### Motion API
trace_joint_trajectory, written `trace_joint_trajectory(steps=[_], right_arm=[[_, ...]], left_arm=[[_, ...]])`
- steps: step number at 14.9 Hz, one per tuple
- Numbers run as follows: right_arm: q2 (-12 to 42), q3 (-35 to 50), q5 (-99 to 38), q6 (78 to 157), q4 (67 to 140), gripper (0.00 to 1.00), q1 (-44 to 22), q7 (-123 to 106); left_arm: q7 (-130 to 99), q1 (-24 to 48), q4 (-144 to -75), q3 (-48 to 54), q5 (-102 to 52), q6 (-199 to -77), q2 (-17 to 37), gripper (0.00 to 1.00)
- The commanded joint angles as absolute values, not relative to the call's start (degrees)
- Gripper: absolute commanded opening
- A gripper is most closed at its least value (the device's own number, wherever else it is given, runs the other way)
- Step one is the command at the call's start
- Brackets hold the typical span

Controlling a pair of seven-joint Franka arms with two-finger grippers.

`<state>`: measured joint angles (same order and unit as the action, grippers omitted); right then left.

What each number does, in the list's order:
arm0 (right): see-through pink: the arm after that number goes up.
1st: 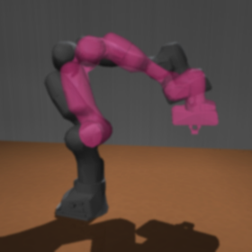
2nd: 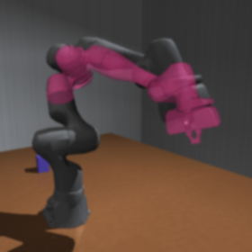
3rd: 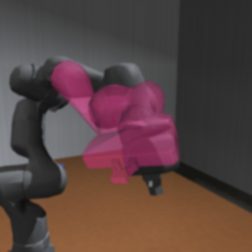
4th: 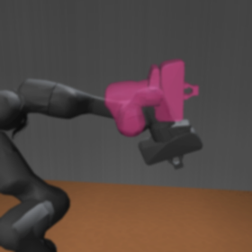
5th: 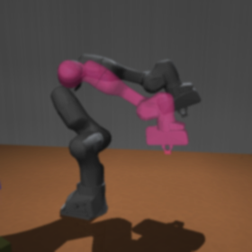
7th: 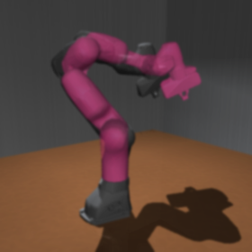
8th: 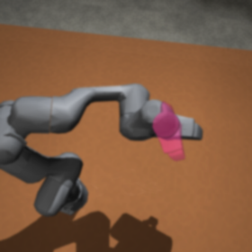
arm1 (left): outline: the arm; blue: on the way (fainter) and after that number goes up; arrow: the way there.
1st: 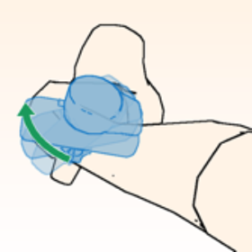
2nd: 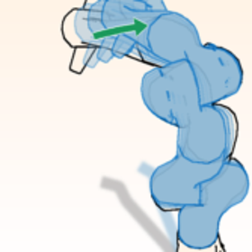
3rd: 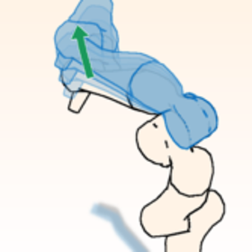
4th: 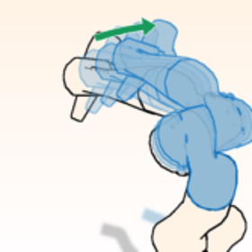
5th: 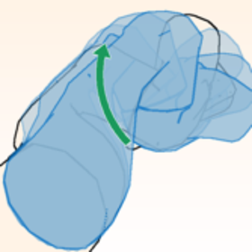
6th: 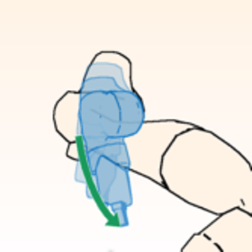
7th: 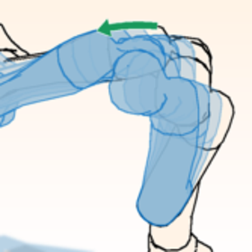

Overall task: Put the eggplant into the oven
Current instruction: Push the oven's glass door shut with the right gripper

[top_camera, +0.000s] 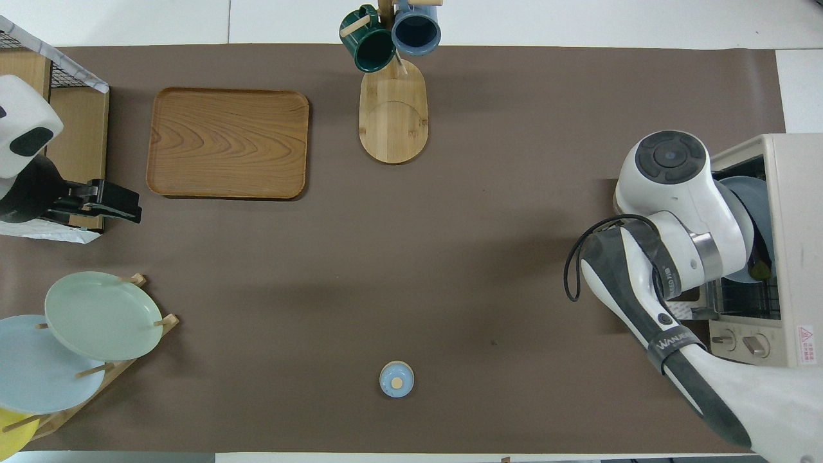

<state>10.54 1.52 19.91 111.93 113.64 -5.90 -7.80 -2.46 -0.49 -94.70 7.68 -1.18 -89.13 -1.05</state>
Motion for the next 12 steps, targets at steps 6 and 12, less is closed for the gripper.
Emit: trace_joint_trajectory(steps=[6,12], right_arm=[[2.73,0.26,18.63,100.46,108.46,0.00,3.86,-24.33],[-2.98,0.79,9.43,94.13,107.23,0.11,3.43,-23.21]], left_arm=[[-2.20,-1.32,-95.80,8.00,-1.85,-90.09,-2.11,1.00],[-2.20,-1.32,-95.80,8.00,-1.85,-90.09,-2.11,1.00]])
